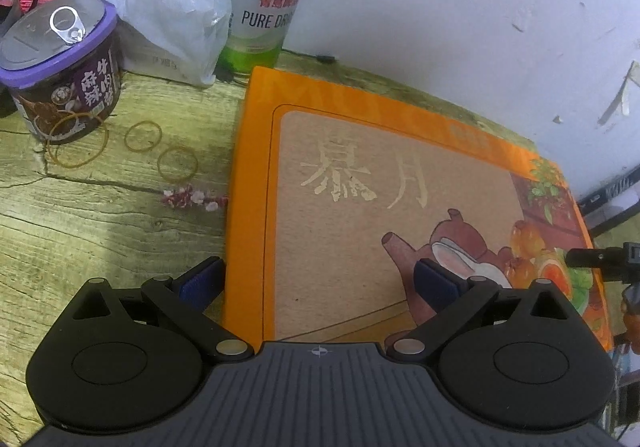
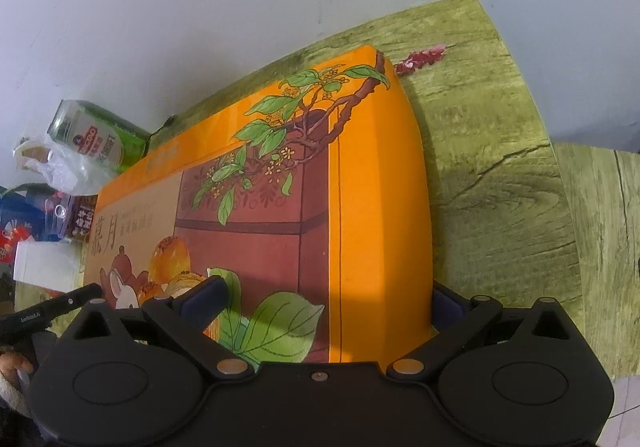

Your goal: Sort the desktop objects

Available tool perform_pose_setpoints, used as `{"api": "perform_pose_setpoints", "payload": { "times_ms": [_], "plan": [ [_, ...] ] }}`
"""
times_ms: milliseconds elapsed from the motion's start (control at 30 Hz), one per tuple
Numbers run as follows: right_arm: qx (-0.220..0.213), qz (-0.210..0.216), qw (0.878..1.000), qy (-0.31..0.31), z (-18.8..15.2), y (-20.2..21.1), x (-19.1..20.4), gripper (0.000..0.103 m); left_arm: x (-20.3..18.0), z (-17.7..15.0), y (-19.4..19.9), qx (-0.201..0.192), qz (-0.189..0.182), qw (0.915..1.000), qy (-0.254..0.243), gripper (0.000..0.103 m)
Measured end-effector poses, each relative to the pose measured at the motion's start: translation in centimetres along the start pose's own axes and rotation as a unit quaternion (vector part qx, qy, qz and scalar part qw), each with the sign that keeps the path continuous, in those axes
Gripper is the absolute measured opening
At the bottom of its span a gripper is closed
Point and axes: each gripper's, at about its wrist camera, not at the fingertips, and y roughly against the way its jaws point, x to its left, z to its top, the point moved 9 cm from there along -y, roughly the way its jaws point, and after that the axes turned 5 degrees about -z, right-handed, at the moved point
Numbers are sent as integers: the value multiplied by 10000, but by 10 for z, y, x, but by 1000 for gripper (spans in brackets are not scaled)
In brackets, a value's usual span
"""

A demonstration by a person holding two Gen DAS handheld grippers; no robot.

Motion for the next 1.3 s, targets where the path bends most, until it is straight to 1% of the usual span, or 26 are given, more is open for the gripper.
{"api": "perform_pose_setpoints", "payload": {
  "times_ms": [67, 167, 267, 333, 367, 433, 500, 600, 633, 700, 733, 800, 933, 1100, 1300],
  "plan": [
    [-14, -5, 10000, -38, 0, 0, 0, 102, 2, -3, 3, -13, 51, 10000, -30, 98],
    [-112, -82, 9999, -101, -4, 8, -3, 100, -7, -13, 24, -150, 103, 9995, -256, 98],
    [-367, -315, 9987, -144, -8, 33, -6, 100, -17, -24, 44, -286, 155, 9983, -482, 98],
    [-552, -475, 9973, 2, -16, 56, 1, 100, -23, -31, 58, -376, 189, 9971, -632, 98],
    [-642, -572, 9962, 152, -22, 67, 7, 97, -26, -35, 65, -422, 206, 9964, -707, 98],
    [-771, -838, 9917, 596, -40, 87, 24, 88, -33, -42, 78, -512, 240, 9947, -857, 97],
    [-741, -1145, 9860, 963, -69, 98, 41, 69, -39, -49, 91, -596, 275, 9927, -1013, 94],
    [-601, -1423, 9801, 1247, -116, 104, 55, 56, -51, -69, 88, -460, 372, 9887, -1375, 86],
    [-537, -1509, 9777, 1355, -128, 103, 58, 53, -53, -75, 85, -392, 415, 9874, -1476, 83],
    [-416, -1731, 9714, 1571, -145, 98, 62, 44, -54, -83, 79, -268, 487, 9858, -1585, 80],
    [-365, -1837, 9687, 1632, -151, 95, 62, 42, -54, -86, 77, -213, 515, 9851, -1625, 78],
    [-340, -2005, 9631, 1764, -159, 93, 62, 41, -52, -94, 73, -105, 532, 9844, -1674, 78],
    [-327, -2177, 9564, 1917, -162, 90, 66, 41, -52, -103, 70, -107, 650, 9791, -1923, 78],
    [-281, -2189, 9579, 1837, -165, 85, 62, 41, -51, -108, 71, -142, 632, 9788, -1944, 79],
    [-333, -2166, 9592, 1784, -166, 82, 61, 41, -51, -109, 72, -181, 592, 9782, -1983, 81]
  ]
}}
